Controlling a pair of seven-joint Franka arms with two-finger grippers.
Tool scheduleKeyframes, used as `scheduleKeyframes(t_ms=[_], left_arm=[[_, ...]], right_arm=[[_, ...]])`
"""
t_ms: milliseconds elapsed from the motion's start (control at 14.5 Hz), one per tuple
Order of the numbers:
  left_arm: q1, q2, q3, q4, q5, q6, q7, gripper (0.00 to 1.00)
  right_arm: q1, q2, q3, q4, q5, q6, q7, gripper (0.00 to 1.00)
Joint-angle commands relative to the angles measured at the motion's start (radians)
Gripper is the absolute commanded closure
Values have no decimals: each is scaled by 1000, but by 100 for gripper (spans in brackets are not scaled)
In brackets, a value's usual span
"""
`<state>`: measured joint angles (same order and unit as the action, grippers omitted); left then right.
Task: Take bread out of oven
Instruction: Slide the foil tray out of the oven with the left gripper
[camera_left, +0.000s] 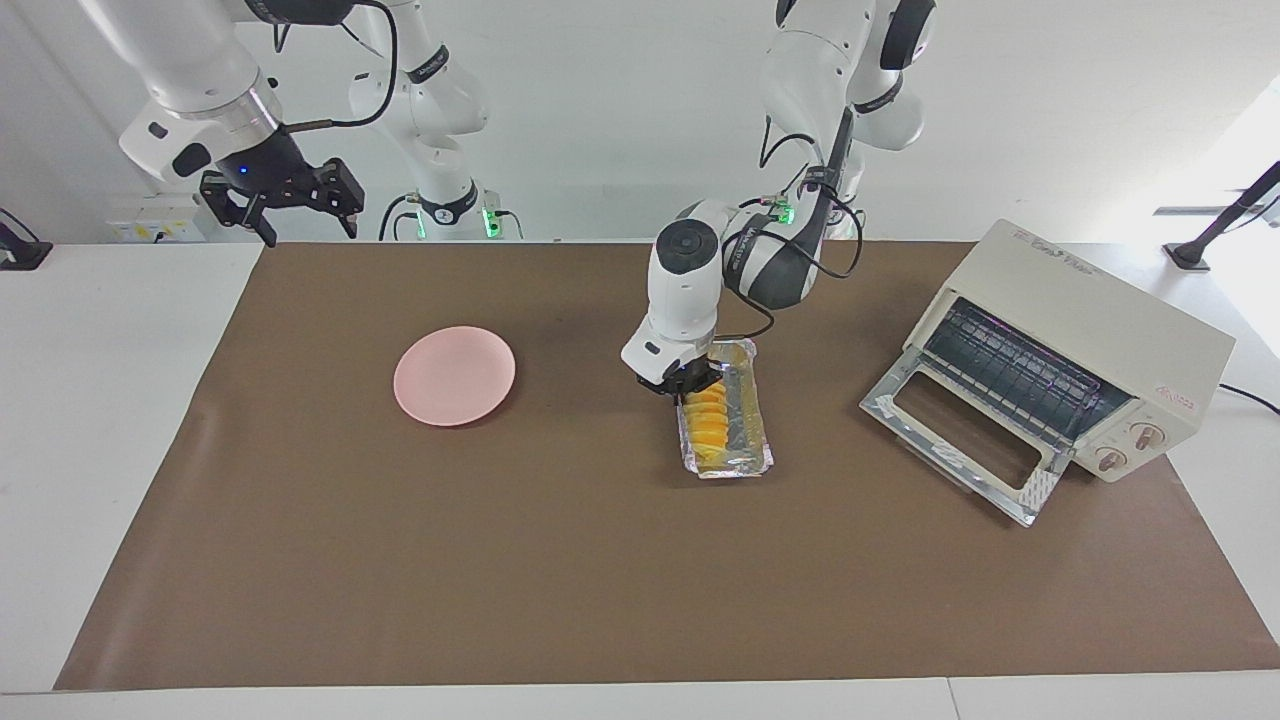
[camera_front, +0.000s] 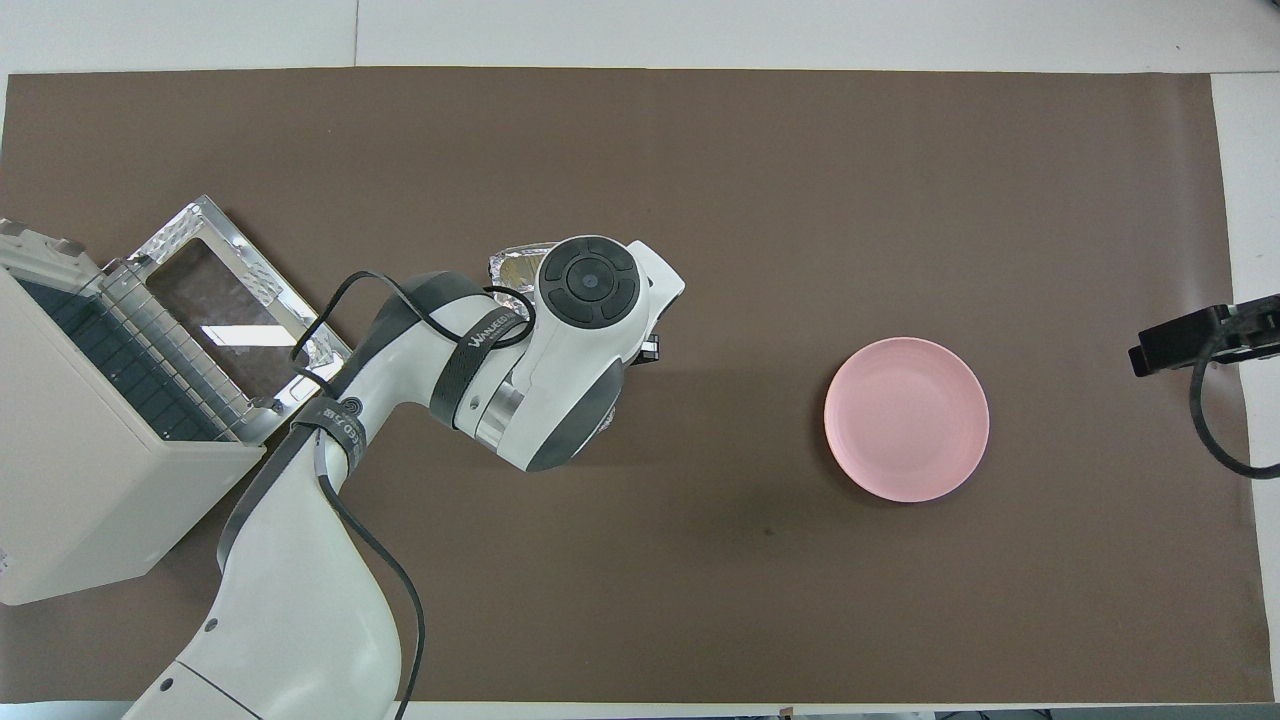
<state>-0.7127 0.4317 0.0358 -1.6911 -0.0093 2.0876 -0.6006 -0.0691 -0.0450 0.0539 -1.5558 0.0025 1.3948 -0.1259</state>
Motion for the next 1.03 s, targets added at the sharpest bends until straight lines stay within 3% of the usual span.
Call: scheduleKeyframes(t_ms=[0, 138, 275, 344, 413, 482, 757, 964], left_arm=[[1, -4, 3, -1, -24, -9, 28, 100], [-11, -10, -7, -15, -24, -9, 28, 97], [-10, -8, -7, -6, -24, -7, 21, 50], [-5, -7, -5, -1, -24, -4, 6, 33], [1, -10, -5, 8, -35, -4, -7, 10], [5, -17, -1, 10, -47, -7, -7, 0], [103, -117, 3, 13, -87, -58, -5, 0], [200, -186, 4, 14, -95, -179, 5, 0]], right_arm=[[-17, -18, 1, -15, 13, -11, -21, 0], [-15, -18, 1, -15, 13, -11, -20, 0], [-15, -18, 1, -17, 14, -11, -17, 0], [-15, -18, 1, -17, 16, -10, -15, 0], [-15, -18, 1, -17, 16, -8, -15, 0], [-14, -18, 1, -17, 14, -8, -15, 0], [-3, -19, 1, -27, 13, 6, -14, 0], [32, -33, 7, -96, 13, 91, -2, 0]])
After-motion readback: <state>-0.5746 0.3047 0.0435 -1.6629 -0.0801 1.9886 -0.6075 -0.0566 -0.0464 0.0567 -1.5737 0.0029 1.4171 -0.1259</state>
